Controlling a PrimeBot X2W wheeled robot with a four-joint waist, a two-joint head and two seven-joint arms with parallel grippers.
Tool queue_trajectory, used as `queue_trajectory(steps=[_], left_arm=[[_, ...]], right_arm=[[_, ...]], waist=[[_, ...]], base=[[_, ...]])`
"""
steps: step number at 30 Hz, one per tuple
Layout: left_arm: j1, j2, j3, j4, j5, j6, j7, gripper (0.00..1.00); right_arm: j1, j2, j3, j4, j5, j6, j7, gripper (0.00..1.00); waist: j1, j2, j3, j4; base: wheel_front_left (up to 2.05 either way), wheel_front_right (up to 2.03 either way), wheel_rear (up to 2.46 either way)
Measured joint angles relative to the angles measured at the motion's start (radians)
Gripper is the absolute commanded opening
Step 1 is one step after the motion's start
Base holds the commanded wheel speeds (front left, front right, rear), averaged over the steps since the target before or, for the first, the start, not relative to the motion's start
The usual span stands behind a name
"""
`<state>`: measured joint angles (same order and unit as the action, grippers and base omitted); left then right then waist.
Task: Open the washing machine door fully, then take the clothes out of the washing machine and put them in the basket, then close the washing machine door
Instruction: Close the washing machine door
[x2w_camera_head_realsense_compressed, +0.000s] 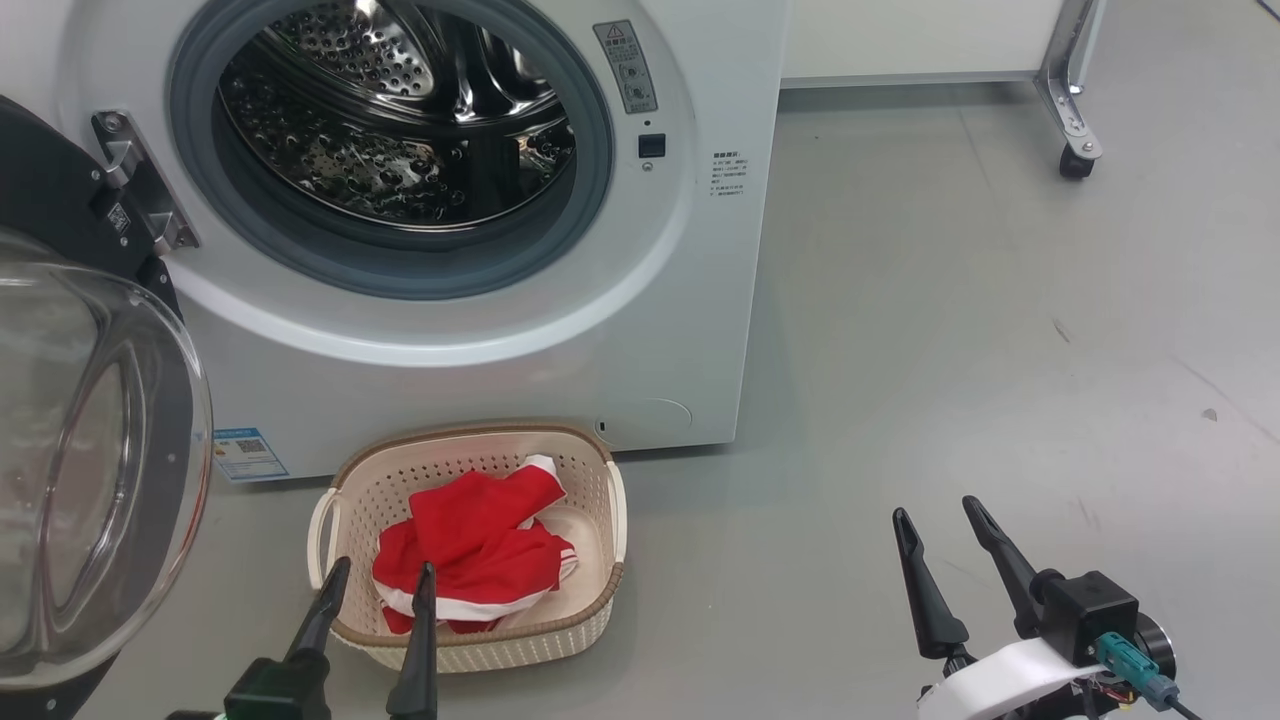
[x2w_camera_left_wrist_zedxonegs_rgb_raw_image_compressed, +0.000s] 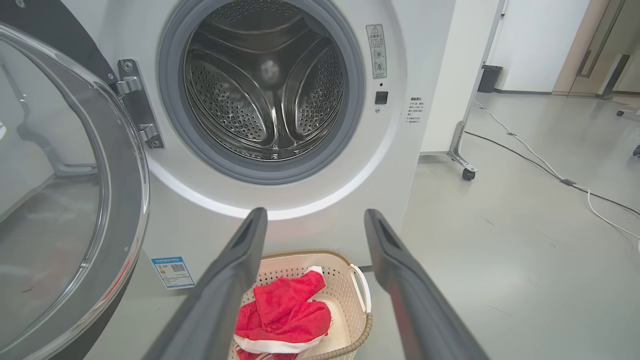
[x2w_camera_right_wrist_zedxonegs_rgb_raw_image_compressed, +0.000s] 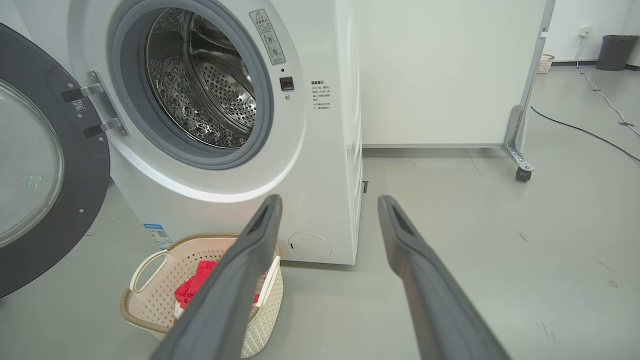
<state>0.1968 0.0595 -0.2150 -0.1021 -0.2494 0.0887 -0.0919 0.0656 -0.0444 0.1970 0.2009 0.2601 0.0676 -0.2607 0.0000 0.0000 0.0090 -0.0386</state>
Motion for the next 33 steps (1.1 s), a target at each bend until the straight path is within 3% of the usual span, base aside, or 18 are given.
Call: queue_trajectory(steps=[33], left_arm=[[0.003,0.002,0.001,-0.01,0.0,0.004,0.012,1.0]], right_arm=[[0.0,0.0,-0.002,0.0,0.0,0.0,0.0,1.0]], waist=[[0.0,0.0,0.004,0.003]], base=[[-0.2,0.2,0.0]])
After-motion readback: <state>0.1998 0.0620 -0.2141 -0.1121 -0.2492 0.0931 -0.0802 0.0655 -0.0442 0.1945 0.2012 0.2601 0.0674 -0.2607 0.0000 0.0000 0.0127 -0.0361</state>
